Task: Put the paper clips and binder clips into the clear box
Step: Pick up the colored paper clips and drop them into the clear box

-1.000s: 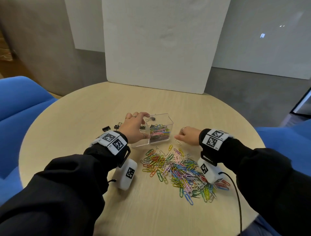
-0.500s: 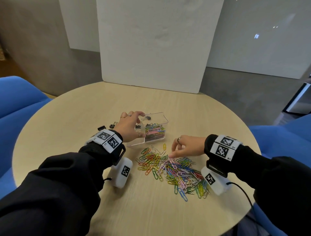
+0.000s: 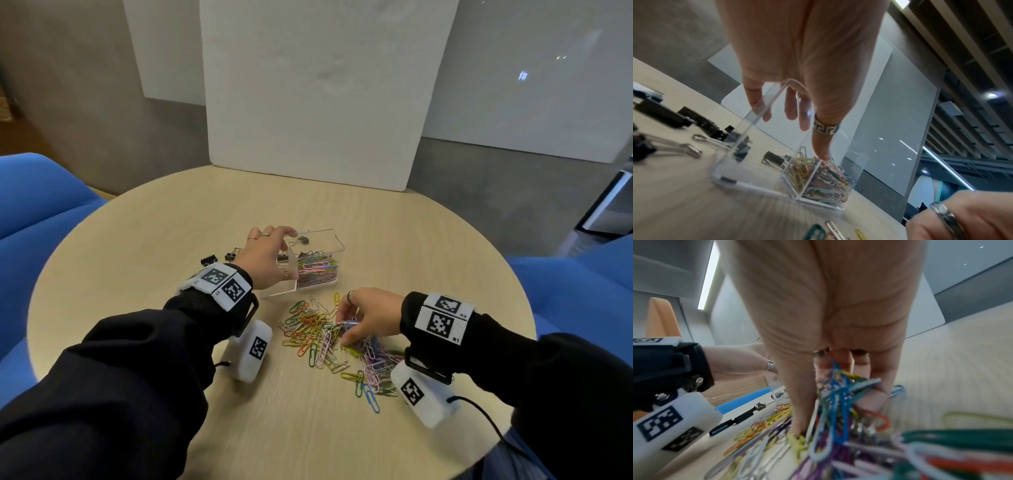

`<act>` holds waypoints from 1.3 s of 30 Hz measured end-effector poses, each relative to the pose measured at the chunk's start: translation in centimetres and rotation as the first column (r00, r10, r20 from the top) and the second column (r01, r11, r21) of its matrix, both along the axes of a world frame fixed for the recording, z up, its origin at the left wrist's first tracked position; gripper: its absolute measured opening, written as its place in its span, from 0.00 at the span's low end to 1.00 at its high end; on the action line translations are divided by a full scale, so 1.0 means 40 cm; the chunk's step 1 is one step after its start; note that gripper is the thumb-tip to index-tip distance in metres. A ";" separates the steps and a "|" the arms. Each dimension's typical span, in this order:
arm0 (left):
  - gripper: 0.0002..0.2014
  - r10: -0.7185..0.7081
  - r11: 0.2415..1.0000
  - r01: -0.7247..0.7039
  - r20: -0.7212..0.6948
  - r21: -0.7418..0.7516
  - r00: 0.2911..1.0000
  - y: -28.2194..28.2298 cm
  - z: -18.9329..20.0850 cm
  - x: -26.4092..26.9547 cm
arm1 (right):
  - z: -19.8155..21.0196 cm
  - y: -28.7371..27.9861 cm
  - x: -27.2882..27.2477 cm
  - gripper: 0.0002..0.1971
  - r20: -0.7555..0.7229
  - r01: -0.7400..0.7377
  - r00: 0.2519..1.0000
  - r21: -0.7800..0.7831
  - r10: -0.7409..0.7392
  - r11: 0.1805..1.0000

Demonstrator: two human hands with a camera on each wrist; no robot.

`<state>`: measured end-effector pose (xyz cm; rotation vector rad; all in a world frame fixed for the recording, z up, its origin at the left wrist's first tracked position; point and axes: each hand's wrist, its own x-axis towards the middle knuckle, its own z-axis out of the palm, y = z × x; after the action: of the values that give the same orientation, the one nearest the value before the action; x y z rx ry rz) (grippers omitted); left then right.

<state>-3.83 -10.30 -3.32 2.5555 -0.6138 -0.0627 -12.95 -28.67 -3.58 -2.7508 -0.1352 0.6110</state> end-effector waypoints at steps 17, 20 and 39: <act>0.35 0.021 1.000 -0.021 -0.008 -0.008 1.000 -0.002 -0.001 0.001 | 0.112 -0.037 0.108 0.16 0.220 0.100 0.958 0.338 -0.182 0.936; 0.35 0.020 1.000 -0.020 -0.004 -0.009 1.000 -0.002 -0.002 0.000 | 0.156 -0.018 0.157 0.19 0.369 0.078 0.900 0.389 -0.233 0.918; 0.36 0.022 1.000 -0.022 0.019 -0.008 1.000 -0.001 -0.004 0.003 | 0.114 0.024 0.205 0.24 0.477 -0.062 0.871 -0.133 0.118 0.989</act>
<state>-3.72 -10.35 -3.46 2.5578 -0.5916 -0.0282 -4.75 -27.72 0.99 -2.9639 -0.3541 -0.0709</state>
